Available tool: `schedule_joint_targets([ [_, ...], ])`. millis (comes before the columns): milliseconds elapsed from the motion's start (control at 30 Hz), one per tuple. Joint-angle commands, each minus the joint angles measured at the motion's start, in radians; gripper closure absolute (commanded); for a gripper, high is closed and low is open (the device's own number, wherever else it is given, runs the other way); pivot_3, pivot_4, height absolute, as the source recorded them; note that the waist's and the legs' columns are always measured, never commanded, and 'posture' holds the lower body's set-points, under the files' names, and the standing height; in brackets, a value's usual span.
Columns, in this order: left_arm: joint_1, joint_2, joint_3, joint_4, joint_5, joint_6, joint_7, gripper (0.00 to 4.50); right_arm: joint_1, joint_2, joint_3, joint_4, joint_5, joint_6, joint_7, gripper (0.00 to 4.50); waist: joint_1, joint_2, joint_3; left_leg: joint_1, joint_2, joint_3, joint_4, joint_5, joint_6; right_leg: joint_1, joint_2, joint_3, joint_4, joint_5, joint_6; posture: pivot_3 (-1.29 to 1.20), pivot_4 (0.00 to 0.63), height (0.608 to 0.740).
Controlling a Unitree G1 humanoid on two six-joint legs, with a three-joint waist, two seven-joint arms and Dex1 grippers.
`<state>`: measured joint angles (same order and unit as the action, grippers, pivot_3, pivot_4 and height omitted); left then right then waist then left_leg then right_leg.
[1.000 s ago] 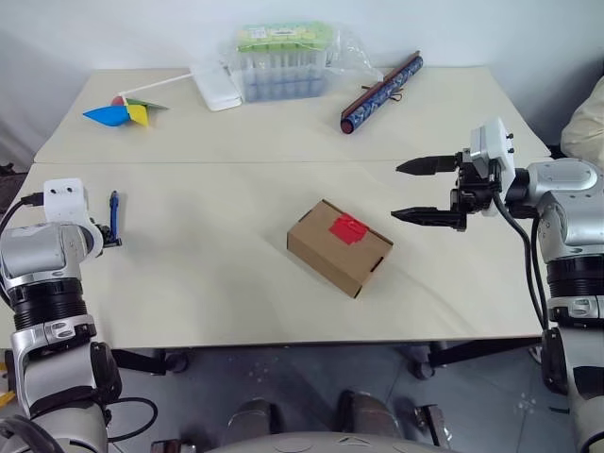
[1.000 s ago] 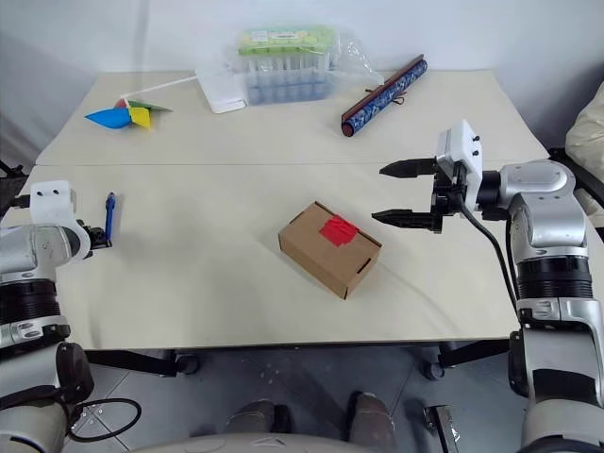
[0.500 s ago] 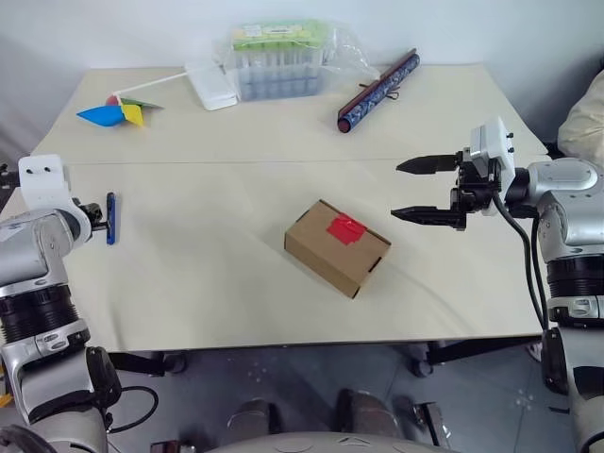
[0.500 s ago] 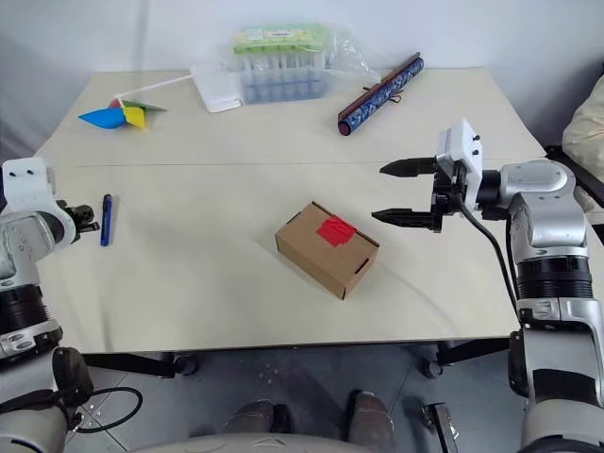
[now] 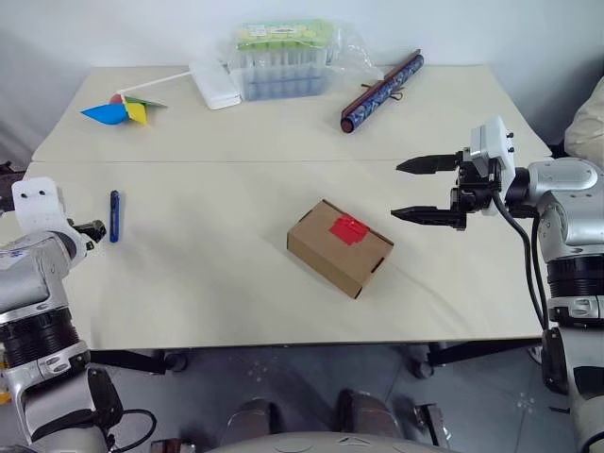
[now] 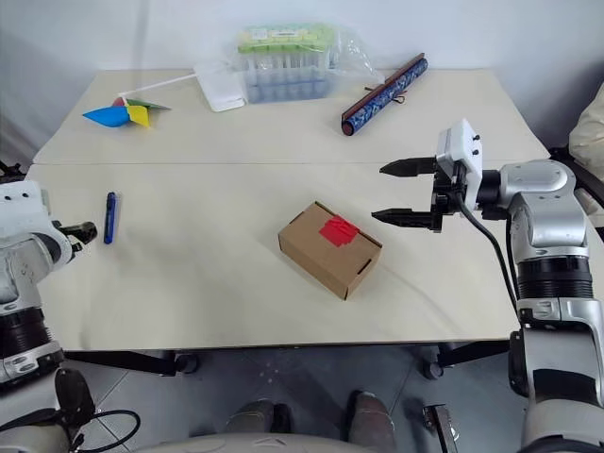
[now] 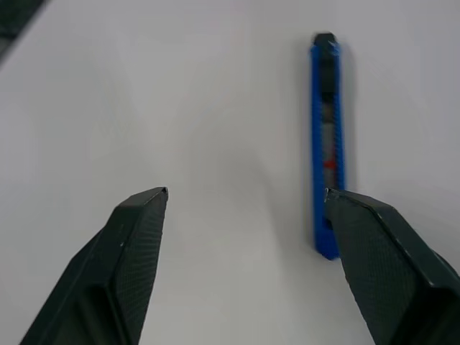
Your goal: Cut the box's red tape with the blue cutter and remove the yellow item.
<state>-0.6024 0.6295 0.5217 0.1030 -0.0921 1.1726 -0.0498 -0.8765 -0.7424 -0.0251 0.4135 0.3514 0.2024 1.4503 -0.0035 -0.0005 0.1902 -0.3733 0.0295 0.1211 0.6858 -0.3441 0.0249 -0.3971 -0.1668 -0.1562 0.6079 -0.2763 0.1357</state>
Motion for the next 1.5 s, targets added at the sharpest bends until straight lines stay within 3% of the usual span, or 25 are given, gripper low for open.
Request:
schedule_joint_targets([
  [33, -0.026, -0.001, 0.006, 0.049, -0.021, -0.074, -0.016, 0.84, -0.01, -0.009, -0.005, -0.016, 0.002, -0.005, 0.004, 0.0, 0.0, 0.0, 0.0, 0.0, 0.0, 0.0, 0.0, 0.0, 0.0, 0.0, 0.0, 0.0, 0.0, 0.0, 0.0, 0.0, 0.15, 0.74],
  [500, -0.13, 0.012, -0.085, 0.336, -0.026, -0.176, -0.031, 0.84, -0.007, -0.011, -0.002, -0.021, 0.001, -0.004, -0.003, 0.0, 0.001, 0.0, 0.0, 0.0, 0.0, 0.0, 0.0, 0.0, 0.0, 0.0, 0.0, 0.0, 0.001, 0.0, 0.0, 0.0, 0.15, 0.74],
  [1000, -0.081, -0.018, -0.073, 0.206, -0.034, -0.038, 0.003, 0.84, -0.003, -0.012, -0.004, -0.021, -0.001, -0.009, -0.008, 0.0, -0.001, 0.0, 0.0, 0.001, 0.0, 0.0, 0.0, 0.0, 0.0, 0.0, 0.0, 0.0, 0.001, 0.0, 0.0, 0.0, 0.15, 0.74],
  [1367, -0.083, -0.011, -0.073, 0.193, -0.034, -0.014, 0.005, 4.04, -0.007, -0.013, -0.004, -0.018, -0.002, -0.011, -0.009, 0.0, -0.011, 0.0, 0.0, 0.002, 0.0, 0.001, -0.001, 0.0, 0.0, 0.0, 0.0, 0.0, 0.001, 0.0, 0.0, 0.0, 0.15, 0.74],
  [1500, -0.086, -0.003, -0.083, 0.189, -0.032, -0.015, -0.002, 4.11, -0.003, -0.015, -0.006, -0.021, -0.002, -0.011, -0.01, 0.0, -0.011, 0.0, 0.0, 0.002, 0.0, 0.001, -0.001, 0.0, 0.0, 0.0, 0.0, 0.001, 0.001, 0.0, 0.0, 0.0, 0.15, 0.74],
])
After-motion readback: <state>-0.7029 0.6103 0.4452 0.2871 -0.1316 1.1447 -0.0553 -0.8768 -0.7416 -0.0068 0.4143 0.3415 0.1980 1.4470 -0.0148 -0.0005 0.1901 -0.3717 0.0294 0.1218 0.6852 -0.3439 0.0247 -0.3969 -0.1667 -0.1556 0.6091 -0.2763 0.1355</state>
